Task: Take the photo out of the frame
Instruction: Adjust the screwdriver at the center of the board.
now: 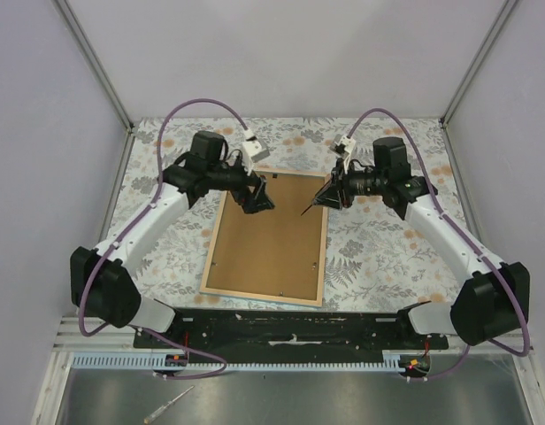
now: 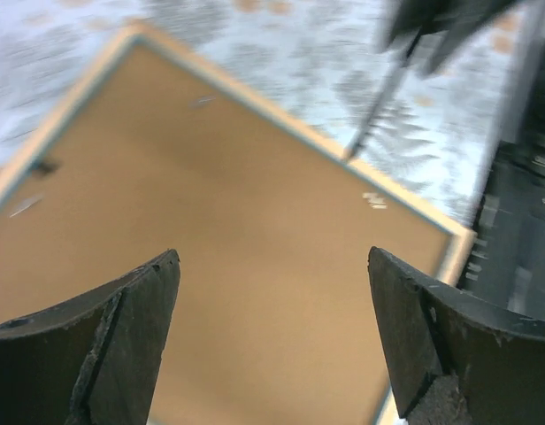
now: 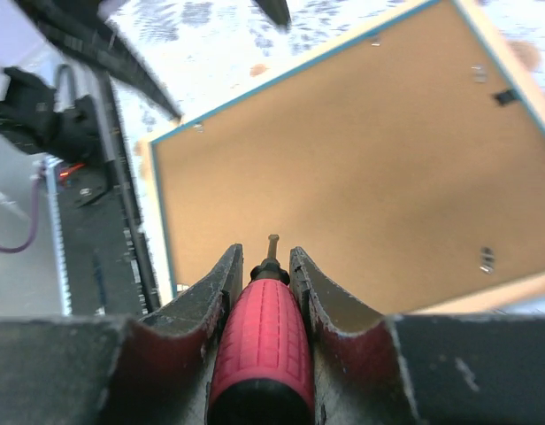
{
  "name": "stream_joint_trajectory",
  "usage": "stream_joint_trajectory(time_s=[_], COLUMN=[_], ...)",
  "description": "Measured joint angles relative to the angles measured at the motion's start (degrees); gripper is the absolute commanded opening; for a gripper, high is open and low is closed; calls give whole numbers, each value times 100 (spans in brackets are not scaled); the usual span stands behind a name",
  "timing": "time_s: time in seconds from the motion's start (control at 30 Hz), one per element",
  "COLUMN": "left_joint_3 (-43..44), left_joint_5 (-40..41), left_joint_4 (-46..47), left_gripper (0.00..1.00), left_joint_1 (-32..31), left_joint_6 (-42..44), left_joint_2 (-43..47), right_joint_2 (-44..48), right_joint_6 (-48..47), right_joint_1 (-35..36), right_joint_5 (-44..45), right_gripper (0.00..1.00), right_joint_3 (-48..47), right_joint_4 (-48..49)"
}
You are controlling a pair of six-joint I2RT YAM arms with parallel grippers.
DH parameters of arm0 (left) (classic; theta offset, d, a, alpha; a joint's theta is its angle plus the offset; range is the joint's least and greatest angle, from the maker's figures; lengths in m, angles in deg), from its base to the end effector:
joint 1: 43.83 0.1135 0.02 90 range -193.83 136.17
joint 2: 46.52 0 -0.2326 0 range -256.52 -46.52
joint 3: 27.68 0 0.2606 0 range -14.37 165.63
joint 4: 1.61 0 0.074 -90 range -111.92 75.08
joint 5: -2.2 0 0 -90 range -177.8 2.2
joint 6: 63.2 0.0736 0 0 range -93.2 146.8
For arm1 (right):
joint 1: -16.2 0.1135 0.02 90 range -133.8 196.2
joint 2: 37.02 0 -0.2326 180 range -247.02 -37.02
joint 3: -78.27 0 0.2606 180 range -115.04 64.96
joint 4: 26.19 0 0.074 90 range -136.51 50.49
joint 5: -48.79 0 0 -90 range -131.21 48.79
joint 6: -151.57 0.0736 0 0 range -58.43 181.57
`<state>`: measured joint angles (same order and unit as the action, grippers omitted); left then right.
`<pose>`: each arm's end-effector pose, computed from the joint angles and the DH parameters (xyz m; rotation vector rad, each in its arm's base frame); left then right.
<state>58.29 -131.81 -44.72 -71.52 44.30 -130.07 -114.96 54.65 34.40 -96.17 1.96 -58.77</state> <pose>0.2866 -0.2081 0.2729 1.2095 1.8551 -0.9652 0.2928 0.1597 0.2682 -0.9767 1.8405 1.1443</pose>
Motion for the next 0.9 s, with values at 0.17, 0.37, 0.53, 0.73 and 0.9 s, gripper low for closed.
stream_joint_trajectory(time_s=[0.17,0.37,0.53,0.73,0.9], left_joint_3=[-162,-868,-990,-933,-807], left_joint_5=[1534,3394,4181,4542,4533], left_joint_4=[157,155,118,114,46], left_gripper=[93,93,89,84,76], left_joint_1=[640,662,789,1010,1154], left_joint_6=[52,55,-24,-247,-404], left_joint_2=[164,2,-428,-1038,-1512], right_joint_2=[496,1521,2251,2358,2361], right_joint_6=[-223,-380,-472,-476,-494], right_joint_1=[-33,-33,-39,-107,-149], right_joint_5=[1001,1679,1757,1591,1504], right_gripper=[0,0,0,0,0], right_joint_3=[-2,533,1058,1283,1390], right_joint_4=[-223,-57,212,470,546])
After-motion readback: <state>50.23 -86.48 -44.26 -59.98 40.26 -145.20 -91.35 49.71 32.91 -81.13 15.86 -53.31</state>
